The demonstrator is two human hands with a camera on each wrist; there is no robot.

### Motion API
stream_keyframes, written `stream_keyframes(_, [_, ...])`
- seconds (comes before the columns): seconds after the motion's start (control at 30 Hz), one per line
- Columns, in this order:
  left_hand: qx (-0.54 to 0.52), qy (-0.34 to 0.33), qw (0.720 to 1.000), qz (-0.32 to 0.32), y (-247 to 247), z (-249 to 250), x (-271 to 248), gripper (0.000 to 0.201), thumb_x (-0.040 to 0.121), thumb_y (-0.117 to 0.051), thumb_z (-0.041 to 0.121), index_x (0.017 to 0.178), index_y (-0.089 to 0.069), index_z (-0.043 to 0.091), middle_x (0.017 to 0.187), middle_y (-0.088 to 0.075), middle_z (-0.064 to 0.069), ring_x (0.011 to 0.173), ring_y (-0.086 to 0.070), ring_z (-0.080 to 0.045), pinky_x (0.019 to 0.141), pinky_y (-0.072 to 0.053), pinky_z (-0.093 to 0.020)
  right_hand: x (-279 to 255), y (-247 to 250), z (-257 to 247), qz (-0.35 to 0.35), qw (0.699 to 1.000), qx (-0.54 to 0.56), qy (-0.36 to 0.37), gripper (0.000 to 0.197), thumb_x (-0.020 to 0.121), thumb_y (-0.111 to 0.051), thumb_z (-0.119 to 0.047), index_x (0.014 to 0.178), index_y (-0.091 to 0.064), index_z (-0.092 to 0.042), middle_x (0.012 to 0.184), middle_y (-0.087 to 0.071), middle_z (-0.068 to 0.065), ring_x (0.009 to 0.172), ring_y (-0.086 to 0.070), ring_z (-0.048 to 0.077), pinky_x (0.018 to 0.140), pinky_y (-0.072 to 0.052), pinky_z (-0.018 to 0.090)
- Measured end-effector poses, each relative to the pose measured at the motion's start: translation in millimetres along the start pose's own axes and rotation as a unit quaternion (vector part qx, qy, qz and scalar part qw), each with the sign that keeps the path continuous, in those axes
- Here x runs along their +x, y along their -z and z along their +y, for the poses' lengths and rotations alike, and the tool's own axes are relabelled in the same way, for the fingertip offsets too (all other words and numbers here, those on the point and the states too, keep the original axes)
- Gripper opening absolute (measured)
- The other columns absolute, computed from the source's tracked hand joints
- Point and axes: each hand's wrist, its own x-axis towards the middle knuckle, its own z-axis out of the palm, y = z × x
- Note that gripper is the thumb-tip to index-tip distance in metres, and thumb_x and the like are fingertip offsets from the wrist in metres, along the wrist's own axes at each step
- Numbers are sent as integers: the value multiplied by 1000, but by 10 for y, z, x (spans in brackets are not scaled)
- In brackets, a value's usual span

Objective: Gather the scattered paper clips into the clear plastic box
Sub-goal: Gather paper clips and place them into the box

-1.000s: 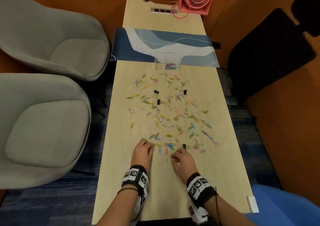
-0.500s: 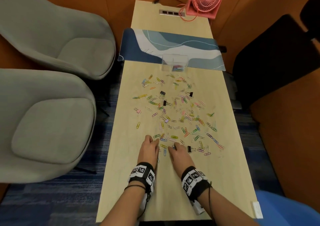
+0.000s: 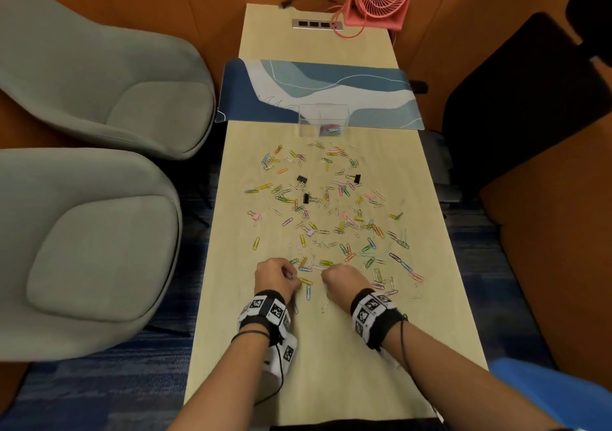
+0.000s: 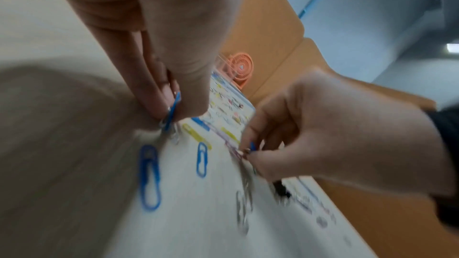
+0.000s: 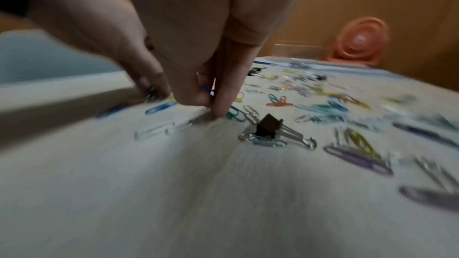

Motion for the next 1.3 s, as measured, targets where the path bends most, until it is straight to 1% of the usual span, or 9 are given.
stream_keyframes(0.1, [-24,15,1000,-5,54,-21,36,17,59,-79,5,64,-73,20,58,-67,4,55,-62,-7,63,-50,-15,-46,32,251,71,966,222,-107,9,75,-64,-12,77,-72,-15,72,-69,-2,68,-64,14,70,-57,25])
stream_keyframes(0.23, [-52,25,998,-7,151,-2,114,19,59,-84,6,65,-74,21,60,-68,5,50,-58,2,57,-46,-8,-190,233,563,86,797,560,-209,10,71,-76,1,80,-74,-2,76,-73,17,66,-71,22,63,-59,27])
stream_keyframes(0.4, [-130,2,991,15,422,383,415,14,66,-84,6,73,-78,16,68,-74,2,67,-70,-12,70,-58,-21,-38,689,922,118,603,761,-207,11,78,-70,6,88,-68,6,92,-70,25,79,-70,28,71,-59,25])
stream_keyframes(0.57, [-226,-66,971,36,759,1115,1093,15,69,-85,5,82,-78,11,78,-76,-5,77,-73,-23,75,-60,-33,331,1420,1232,191,459,858,-129,8,84,-59,8,87,-62,1,83,-70,15,71,-68,17,65,-57,18])
stream_keyframes(0.67, [-260,-113,957,68,879,1591,1588,15,70,-85,5,82,-77,7,78,-76,-5,74,-72,-21,73,-59,-29,627,1853,1450,223,427,873,-79,9,84,-58,6,91,-60,0,85,-71,12,72,-69,14,65,-56,16])
stream_keyframes(0.87, [-231,-192,947,115,669,2235,2567,12,72,-85,13,82,-78,17,76,-75,5,70,-70,-9,69,-56,-20,1340,2310,1897,259,422,866,-65,8,87,-58,5,93,-62,2,82,-69,11,70,-69,13,64,-55,15])
stream_keyframes(1.1, [-190,-223,947,129,305,2519,3326,10,78,-80,11,87,-79,14,85,-75,5,78,-70,-10,77,-57,-21,1870,2434,2091,205,330,920,-55,13,88,-58,-2,78,-64,-6,76,-69,6,65,-69,8,59,-55,13])
stream_keyframes(1.2, [-146,-240,953,117,175,2477,3495,11,79,-79,11,89,-79,17,84,-74,8,76,-69,-6,79,-59,-27,2011,2415,2143,198,347,916,-43,16,85,-61,0,72,-69,-5,81,-69,9,68,-70,10,60,-55,14])
stream_keyframes(1.3, [-136,-236,956,109,70,2405,3559,26,79,-80,13,102,-75,23,83,-73,9,77,-69,-6,78,-58,-25,2138,2354,2201,211,368,904,-48,6,84,-62,2,90,-65,2,88,-67,13,74,-69,14,67,-57,17])
